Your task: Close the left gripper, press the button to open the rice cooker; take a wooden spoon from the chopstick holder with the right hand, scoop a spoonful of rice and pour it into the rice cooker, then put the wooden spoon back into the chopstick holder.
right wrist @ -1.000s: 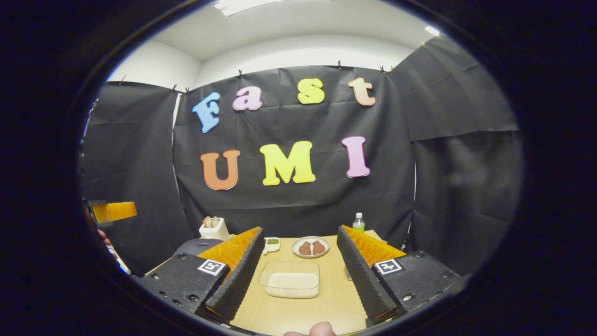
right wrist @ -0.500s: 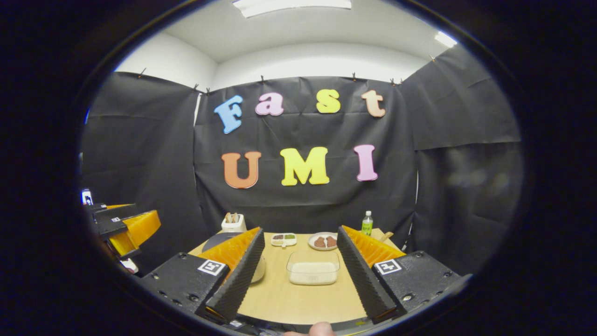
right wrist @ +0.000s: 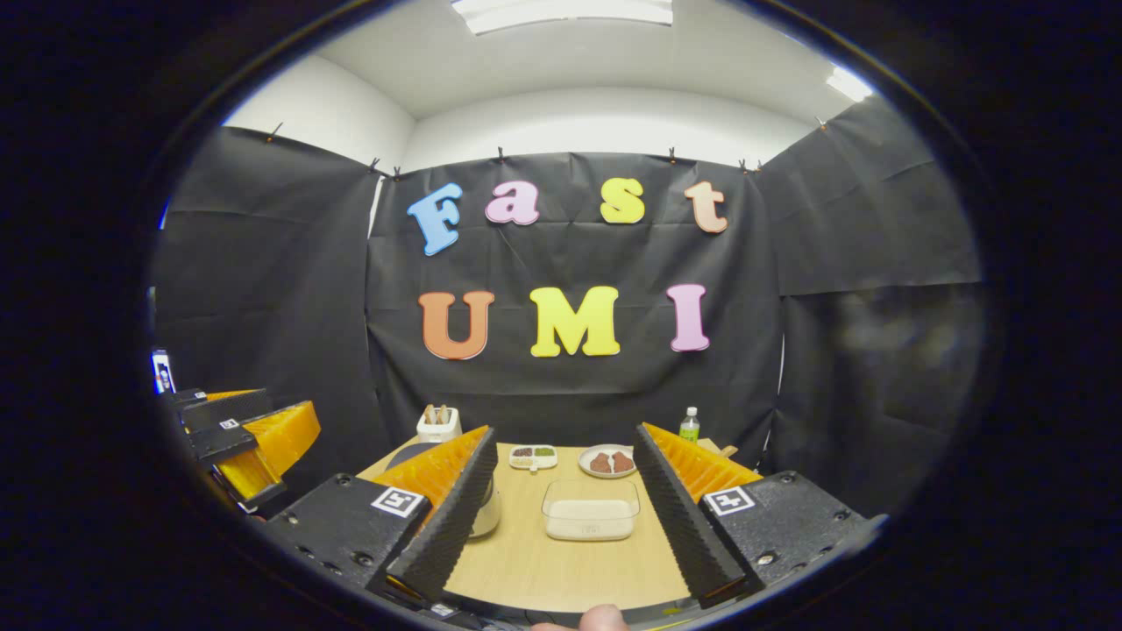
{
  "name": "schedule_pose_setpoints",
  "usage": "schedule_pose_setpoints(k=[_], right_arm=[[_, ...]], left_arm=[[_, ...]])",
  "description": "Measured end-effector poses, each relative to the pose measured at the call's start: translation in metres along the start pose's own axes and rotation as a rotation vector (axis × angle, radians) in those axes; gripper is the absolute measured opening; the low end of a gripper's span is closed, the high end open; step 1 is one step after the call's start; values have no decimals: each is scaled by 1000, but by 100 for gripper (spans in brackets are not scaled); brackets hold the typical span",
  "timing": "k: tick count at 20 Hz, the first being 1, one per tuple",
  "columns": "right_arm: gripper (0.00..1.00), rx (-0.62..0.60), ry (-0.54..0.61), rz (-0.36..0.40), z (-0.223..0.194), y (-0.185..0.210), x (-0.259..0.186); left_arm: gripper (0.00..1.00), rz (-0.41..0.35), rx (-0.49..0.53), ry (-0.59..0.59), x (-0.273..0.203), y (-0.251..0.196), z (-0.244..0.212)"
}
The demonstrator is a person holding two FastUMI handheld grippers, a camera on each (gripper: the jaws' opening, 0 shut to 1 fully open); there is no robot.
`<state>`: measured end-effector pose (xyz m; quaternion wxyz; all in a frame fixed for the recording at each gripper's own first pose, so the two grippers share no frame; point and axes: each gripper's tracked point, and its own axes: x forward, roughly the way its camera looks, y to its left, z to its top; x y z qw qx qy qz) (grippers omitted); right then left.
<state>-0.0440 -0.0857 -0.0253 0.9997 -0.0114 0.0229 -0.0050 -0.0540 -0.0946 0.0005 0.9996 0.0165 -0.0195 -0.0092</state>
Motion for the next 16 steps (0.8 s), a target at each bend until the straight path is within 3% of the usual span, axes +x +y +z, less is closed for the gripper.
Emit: schedule_pose_setpoints(k=[16], right_arm=[[100, -12, 18, -25, 1, -27, 19]], left_arm=[[94, 17, 26, -8, 23, -10, 2]])
